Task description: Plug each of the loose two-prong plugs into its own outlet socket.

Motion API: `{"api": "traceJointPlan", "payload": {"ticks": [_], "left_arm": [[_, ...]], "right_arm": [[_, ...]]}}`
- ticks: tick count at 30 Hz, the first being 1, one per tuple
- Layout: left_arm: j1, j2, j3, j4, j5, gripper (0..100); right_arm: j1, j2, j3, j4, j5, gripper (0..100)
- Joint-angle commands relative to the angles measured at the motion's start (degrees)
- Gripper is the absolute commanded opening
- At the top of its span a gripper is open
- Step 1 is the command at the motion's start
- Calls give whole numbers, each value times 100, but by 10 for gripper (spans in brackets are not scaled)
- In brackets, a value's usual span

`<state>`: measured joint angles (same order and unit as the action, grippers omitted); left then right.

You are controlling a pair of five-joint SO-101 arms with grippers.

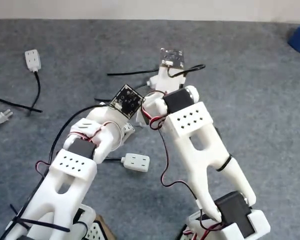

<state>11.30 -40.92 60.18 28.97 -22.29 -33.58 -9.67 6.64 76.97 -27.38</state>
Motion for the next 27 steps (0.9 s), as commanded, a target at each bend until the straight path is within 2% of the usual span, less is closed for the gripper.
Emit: {"api": "traceJointPlan", "payload": {"ticks": [1, 4, 13, 16, 22, 27], "left_arm": [[-277, -4, -251, -167, 26, 295], [-576, -22, -251, -167, 0, 295], [-1446, -40, -242, -158, 0, 295], [-1938, -13, -259, -211, -9, 295], [-2914, 4, -4, -862, -18, 297], [-3073, 4, 268, -1055, -413, 296]], "right_arm": [[-57, -66, -31, 180, 334, 5], [-40, -57, -40, 259, 563, 5], [673, -48, -66, 286, 958, 5], [760, -66, -40, 655, 1125, 5], [532, -110, -57, 1490, 1389, 5], [145, -110, -13, 1490, 1266, 5]]}}
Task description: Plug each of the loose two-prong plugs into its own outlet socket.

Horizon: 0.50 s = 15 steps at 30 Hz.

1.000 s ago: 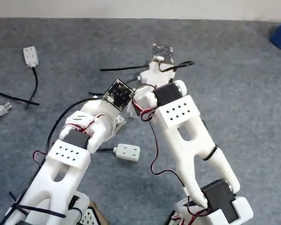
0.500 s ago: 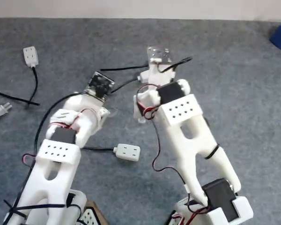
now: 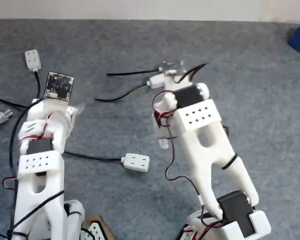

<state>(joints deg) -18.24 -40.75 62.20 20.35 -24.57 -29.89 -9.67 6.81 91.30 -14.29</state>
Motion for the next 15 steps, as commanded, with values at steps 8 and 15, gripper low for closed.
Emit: {"api": "traceJointPlan", "payload": {"ticks": [8, 15], "left_arm": [[119, -4, -145, 633, -888, 299], [629, 1499, -2343, 3218, -914, 299]], "right_arm": [[-1015, -119, 655, -963, 255, 5], [-92, -119, 1402, -2105, 492, 5]]}}
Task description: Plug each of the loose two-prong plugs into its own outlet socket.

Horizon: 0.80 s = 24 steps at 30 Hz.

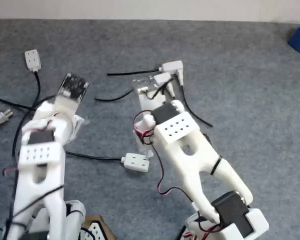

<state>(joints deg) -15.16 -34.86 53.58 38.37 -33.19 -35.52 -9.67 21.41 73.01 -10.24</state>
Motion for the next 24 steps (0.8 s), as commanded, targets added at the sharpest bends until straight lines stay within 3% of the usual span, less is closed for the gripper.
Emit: {"api": "traceJointPlan", "payload": {"ticks": [1, 8, 11, 14, 17, 24], "left_arm": [[400, 1288, -1965, 1890, -53, 299], [1525, 3433, -4558, 4756, -527, 296], [2246, 3503, -4796, 5380, -756, 296], [3099, 3512, -4664, 5943, -1327, 295], [3662, 3503, -4180, 5916, -1881, 295], [3741, 3574, -3618, 4888, -2734, 295]], "right_arm": [[673, -127, -215, -259, 105, 5], [2035, -716, -1516, 558, 281, 5], [2273, -725, -1402, 1015, 334, 5], [2510, -752, -699, 673, 343, 5], [2976, -778, 145, -66, 369, 5], [3152, -787, 804, -620, 633, 5]]}}
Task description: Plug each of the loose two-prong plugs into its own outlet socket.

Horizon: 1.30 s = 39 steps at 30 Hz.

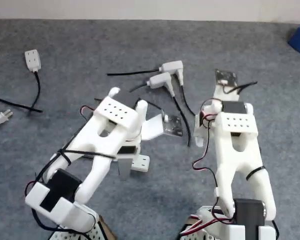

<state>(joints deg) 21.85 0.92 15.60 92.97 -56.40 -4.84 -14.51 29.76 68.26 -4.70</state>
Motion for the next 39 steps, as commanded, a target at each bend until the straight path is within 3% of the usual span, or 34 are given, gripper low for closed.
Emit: {"api": "traceJointPlan", "payload": {"ticks": [1, 7, 14, 23, 27, 32, 39], "left_arm": [[40, -4, 286, -791, -422, 295], [66, 4, 1024, -1969, -431, 295], [110, 4, 1288, -2207, -404, 295], [22, 813, 1376, -2927, -193, 295], [4, 1174, 901, -2910, -167, 277], [48, 1244, 154, -2338, -158, 88], [40, 1262, -268, -1899, -193, 30]], "right_arm": [[75, -303, -40, -145, 79, 5], [-154, -303, -1024, 549, 70, 5], [-338, -303, -2281, 1543, 70, 5], [-699, -303, -2088, 1675, -114, 5], [-716, -303, -2079, 1675, -123, 5], [-1033, -277, -2053, 1692, -132, 5], [-1165, -251, -1930, 1666, -325, 5]]}}
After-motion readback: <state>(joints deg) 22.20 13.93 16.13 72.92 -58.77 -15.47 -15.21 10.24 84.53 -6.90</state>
